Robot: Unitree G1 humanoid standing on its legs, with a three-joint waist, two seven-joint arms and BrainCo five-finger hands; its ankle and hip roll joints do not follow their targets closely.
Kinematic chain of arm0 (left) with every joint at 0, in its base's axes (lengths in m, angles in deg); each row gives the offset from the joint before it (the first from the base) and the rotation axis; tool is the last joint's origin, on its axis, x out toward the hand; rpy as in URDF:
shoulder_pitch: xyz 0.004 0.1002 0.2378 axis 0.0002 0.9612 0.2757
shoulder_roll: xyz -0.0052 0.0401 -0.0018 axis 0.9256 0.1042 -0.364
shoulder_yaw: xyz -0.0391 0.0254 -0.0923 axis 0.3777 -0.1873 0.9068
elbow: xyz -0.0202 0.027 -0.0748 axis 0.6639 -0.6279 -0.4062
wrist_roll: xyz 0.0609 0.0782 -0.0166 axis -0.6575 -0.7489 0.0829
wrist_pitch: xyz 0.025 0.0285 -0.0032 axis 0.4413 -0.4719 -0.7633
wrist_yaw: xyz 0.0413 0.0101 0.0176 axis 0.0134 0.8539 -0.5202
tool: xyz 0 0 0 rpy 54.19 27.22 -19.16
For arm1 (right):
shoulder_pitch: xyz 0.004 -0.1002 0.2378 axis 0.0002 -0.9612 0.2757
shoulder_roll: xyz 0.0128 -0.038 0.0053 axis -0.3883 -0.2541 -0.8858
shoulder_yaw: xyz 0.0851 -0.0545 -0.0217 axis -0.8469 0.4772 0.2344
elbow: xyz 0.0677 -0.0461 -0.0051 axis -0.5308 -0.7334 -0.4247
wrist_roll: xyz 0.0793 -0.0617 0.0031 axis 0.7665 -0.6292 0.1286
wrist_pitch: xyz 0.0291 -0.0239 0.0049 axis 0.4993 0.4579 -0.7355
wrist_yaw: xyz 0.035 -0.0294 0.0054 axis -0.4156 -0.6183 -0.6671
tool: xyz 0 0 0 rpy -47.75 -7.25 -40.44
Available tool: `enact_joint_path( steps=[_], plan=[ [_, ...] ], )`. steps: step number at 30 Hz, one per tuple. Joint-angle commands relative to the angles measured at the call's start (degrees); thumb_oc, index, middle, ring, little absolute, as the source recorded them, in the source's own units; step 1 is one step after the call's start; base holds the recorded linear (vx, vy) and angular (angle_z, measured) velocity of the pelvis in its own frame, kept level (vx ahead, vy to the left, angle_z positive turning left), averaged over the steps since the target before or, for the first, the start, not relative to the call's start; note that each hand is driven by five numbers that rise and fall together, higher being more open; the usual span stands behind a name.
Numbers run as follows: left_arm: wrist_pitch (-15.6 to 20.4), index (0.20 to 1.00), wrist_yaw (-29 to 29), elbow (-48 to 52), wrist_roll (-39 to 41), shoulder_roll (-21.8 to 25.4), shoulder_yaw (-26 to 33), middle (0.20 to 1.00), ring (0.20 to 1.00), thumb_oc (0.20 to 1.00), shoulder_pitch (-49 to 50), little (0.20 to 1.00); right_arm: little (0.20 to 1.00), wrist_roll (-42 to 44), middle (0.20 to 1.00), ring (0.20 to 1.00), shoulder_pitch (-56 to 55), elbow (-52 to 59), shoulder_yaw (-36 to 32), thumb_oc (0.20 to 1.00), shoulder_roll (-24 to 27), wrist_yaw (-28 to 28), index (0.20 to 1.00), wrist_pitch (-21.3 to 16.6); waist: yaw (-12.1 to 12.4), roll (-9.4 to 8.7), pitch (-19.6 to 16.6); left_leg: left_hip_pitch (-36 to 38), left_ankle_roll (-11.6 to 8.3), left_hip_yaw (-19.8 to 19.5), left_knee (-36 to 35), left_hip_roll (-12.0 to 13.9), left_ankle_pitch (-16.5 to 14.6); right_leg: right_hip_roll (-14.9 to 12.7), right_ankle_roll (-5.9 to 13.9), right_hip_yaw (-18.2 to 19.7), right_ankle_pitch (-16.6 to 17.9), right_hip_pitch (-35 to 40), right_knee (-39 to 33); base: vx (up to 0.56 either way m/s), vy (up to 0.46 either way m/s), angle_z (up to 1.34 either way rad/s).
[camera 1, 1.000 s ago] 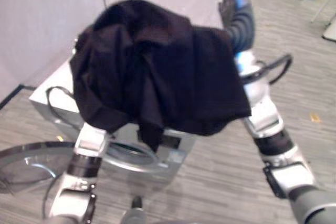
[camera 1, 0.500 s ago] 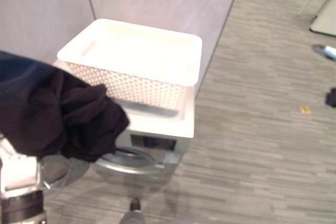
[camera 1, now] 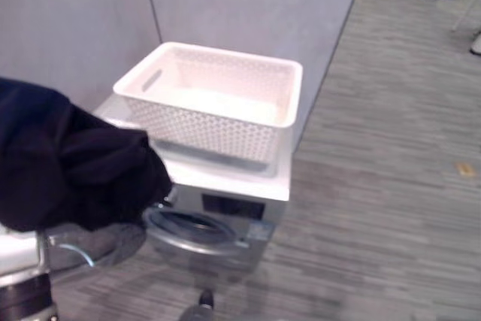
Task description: Grab the laundry basket,head to the washer,open it,put in the laundry and shut it.
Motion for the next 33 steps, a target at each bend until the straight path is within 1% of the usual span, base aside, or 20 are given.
enact_joint_path(
  steps=[1,3,4,6,7,9,10,14,16,18,20,21,22,23,24,25,27,29,31,33],
  plan=[
    [3.33,0.2,-0.96,-1.68,-0.49,3.27,-2.48,0.2,0.2,0.2,-4.67,0.2,1.0,-2.15,1.0,1.0,-1.59,-0.22,1.4,1.0,-1.77,2.95,1.0,1.09,0.16,-0.39,-3.34,-5.73,-1.8,-0.73,-3.08,2.5,7.36,0.09,1.09,-0.63,-3.4,1.28,4.17,-0.08,-0.075,0.22],
    [3.15,0.2,-0.81,-2.08,-0.02,2.35,-3.85,0.2,0.2,0.2,-5.62,0.2,1.0,-0.42,1.0,1.0,-2.31,-1.85,3.08,1.0,-5.64,2.9,1.0,0.86,-0.01,-0.21,-2.55,-6.16,-2.14,-1.12,-2.84,3.09,8.07,0.94,0.31,-0.67,-4.43,0.97,5.11,-0.09,-0.074,0.16],
    [3.12,0.2,-0.8,-2.08,-0.02,2.46,-3.91,0.2,0.2,0.2,-5.64,0.2,1.0,-0.39,1.0,1.0,-2.31,-1.97,3.13,1.0,-5.75,3.01,1.0,0.75,-0.03,-0.28,-2.52,-6.17,-2.2,-1.21,-2.81,3.16,8.1,1.0,0.22,-0.72,-4.51,0.95,5.22,-0.09,-0.077,0.12],
    [2.91,0.2,0.21,-2.26,1.07,1.04,-6.24,0.2,0.2,0.2,-6.16,0.2,1.0,1.84,1.0,1.0,-2.34,-6.03,6.35,1.0,-9.01,2.16,1.0,0.18,-0.03,-0.13,-1.66,-6.69,-2.49,-1.95,-2.39,4.1,8.85,2.01,-0.59,-0.52,-5.51,0.51,6.29,-0.15,-0.113,0.13],
    [2.75,0.2,0.97,-2.44,2.03,-0.01,-8.32,0.2,0.2,0.2,-6.88,0.2,1.0,4.23,1.0,1.0,-1.25,-9.49,9.43,1.0,-10.74,1.29,1.0,-0.46,-0.05,0.1,-0.31,-7.37,-2.98,-3.12,-2.18,5.43,9.83,3.0,-1.41,0.07,-6.56,-0.57,8.16,-0.25,-0.148,0.1],
    [2.65,0.2,1.48,-2.54,2.41,-0.35,-9.31,0.2,0.2,0.2,-7.33,0.2,1.0,5.41,1.0,1.0,0.14,-11.15,11.13,1.0,-11.36,0.8,1.0,-1.24,-0.08,0.45,0.74,-7.77,-3.26,-4.04,-2.18,6.32,10.38,3.73,-1.98,0.45,-7.1,-1.49,9.59,-0.24,-0.123,0.07],
    [2.64,0.2,2.17,-2.61,3.32,-2.02,-11.99,0.2,0.2,0.2,-8.61,0.2,1.0,7.45,1.0,1.0,1.49,-13.14,14.14,1.0,-12.5,-0.45,1.0,-2.03,-0.18,0.66,2.78,-8.66,-3.69,-4.51,-2.18,7.4,11.12,4.82,-2.42,0.89,-7.45,-2.66,10.77,-0.27,-0.118,0.01],
    [2.89,0.2,3.82,-3.72,4.64,-4.53,-15.95,0.2,0.2,0.2,-10.07,0.2,1.0,8.48,1.0,1.0,2.92,-14.79,17.81,1.0,-12.59,-2.3,1.0,-2.89,-0.5,0.51,4.79,-9.89,-3.75,-3.18,-1.75,8.45,9.92,5.05,-2.31,0.15,-6.43,-3.81,10.8,-0.21,-0.076,0.09],
    [3.43,0.2,5.11,-4.75,6.02,-5.71,-18.31,0.2,0.2,0.2,-10.63,0.2,1.0,8.18,1.0,1.0,3.28,-14.81,20.31,1.0,-12.67,-3.62,1.0,-3.11,-0.82,-0.74,5.53,-10.18,-3.8,-2.14,0.72,9.63,8.52,4.11,-2.37,-0.04,-4.69,-4.57,9.99,-0.15,-0.028,-0.01],
    [3.9,0.2,6.87,-4.29,7.83,-6.45,-19.07,0.2,0.2,0.2,-9.24,0.2,1.0,8.27,1.0,1.0,3.34,-16.42,23.5,1.0,-13.4,-4.97,1.0,-3.9,-0.96,-3.14,4.36,-8.77,-3.32,-6.98,5.97,12.22,5.64,2.44,-2.07,1.61,-2.09,-6.03,8.09,-0.09,0.006,-0.13],
    [3.86,0.2,7.48,-4.23,8.18,-6.62,-19.45,0.2,0.2,0.2,-8.76,0.2,1.0,8.57,1.0,1.0,3.27,-17.4,24.44,1.0,-13.86,-5.41,1.0,-4.19,-1.47,-3.56,3.68,-8.33,-3.14,-8.63,7.82,13.55,5.58,2.13,-2.07,2.03,-1.08,-6.78,7.48,-0.04,0.039,-0.39],
    [3.86,0.2,7.85,-4.38,8.44,-6.82,-20.06,0.2,0.2,0.2,-8.62,0.2,1.0,9.0,1.0,1.0,3.0,-18.6,25.14,1.0,-14.31,-5.82,1.0,-4.3,-2.06,-3.92,3.01,-6.93,-3.21,-9.37,8.76,15.26,5.54,1.66,-1.85,2.04,-0.6,-7.54,7.22,-0.03,0.102,-0.08],
    [3.97,0.2,9.12,-4.33,9.82,-7.7,-21.13,0.2,0.2,0.2,-8.5,0.2,1.0,10.01,1.0,1.0,2.37,-20.72,25.84,1.0,-14.93,-6.68,1.0,-4.33,-3.41,-4.07,1.58,-3.52,-3.67,-9.7,9.52,18.89,6.45,1.05,-1.23,1.79,-0.12,-8.81,6.9,-0.02,0.085,0.13],
    [3.97,0.2,9.12,-4.33,9.83,-7.71,-21.12,0.2,0.2,0.2,-8.5,0.2,1.0,10.02,1.0,1.0,2.37,-20.73,25.84,1.0,-14.92,-6.68,1.0,-4.34,-3.42,-4.05,1.52,-3.55,-3.67,-9.7,9.41,18.9,6.54,1.07,-1.24,1.78,-0.06,-8.86,6.84,0.03,0.195,0.2],
    [3.98,0.2,9.88,-4.32,11.14,-8.8,-22.0,0.2,0.2,0.2,-8.39,0.2,1.0,11.82,1.0,1.0,1.55,-23.39,25.6,1.0,-16.15,-7.24,1.0,-4.41,-5.08,-2.66,0.11,1.27,-4.62,-9.27,7.48,21.52,7.88,0.72,-0.28,1.48,-0.4,-10.12,7.39,0.03,0.218,0.13],
    [3.69,0.2,10.09,-4.24,11.56,-9.41,-22.3,0.2,0.2,0.2,-8.0,0.2,1.0,12.32,1.0,1.0,1.01,-24.84,25.61,1.0,-16.85,-7.78,1.0,-4.38,-5.77,-1.41,-0.63,2.62,-5.26,-9.26,5.45,21.9,9.3,0.84,0.2,1.37,-0.12,-10.88,7.42,0.05,0.301,0.05],
    [3.46,0.2,11.11,-4.15,12.19,-10.12,-23.07,0.2,0.2,0.2,-7.12,0.2,1.0,12.94,1.0,1.0,-0.09,-27.33,25.73,1.0,-17.57,-8.78,1.0,-4.42,-6.86,0.91,-1.81,4.01,-8.19,-7.69,1.67,22.95,13.62,1.34,0.42,1.02,-0.62,-11.64,8.11,0.02,0.194,0.09],
    [3.36,0.2,11.49,-4.27,12.54,-10.66,-23.46,0.2,0.2,0.2,-6.76,0.2,1.0,13.06,1.0,1.0,-1.2,-26.42,25.67,1.0,-18.02,-9.53,1.0,-4.35,-7.25,1.52,-2.34,4.43,-9.08,-6.93,-0.06,23.09,15.23,1.44,0.29,0.74,-0.65,-11.91,8.37,0.02,0.113,0.42],
    [3.11,0.2,12.59,-4.96,13.92,-11.99,-24.87,0.2,0.2,0.2,-6.88,0.2,1.0,13.8,1.0,1.0,-2.74,-28.62,25.34,1.0,-19.23,-10.27,1.0,-4.22,-7.44,2.27,-2.67,4.18,-10.42,-5.26,-1.07,22.02,16.4,0.8,0.36,-0.31,-0.23,-10.98,7.73,0.03,0.16,0.27],
    [2.81,0.2,13.06,-4.99,14.2,-12.52,-25.18,0.2,0.2,0.2,-6.5,0.2,1.0,13.8,1.0,1.0,-3.26,-28.13,25.3,1.0,-19.55,-10.71,1.0,-4.1,-7.48,2.43,-2.64,4.34,-10.57,-4.69,-1.18,21.34,15.82,0.4,0.58,-0.63,0.33,-10.18,6.82,0.02,0.105,0.14]
  ],
)
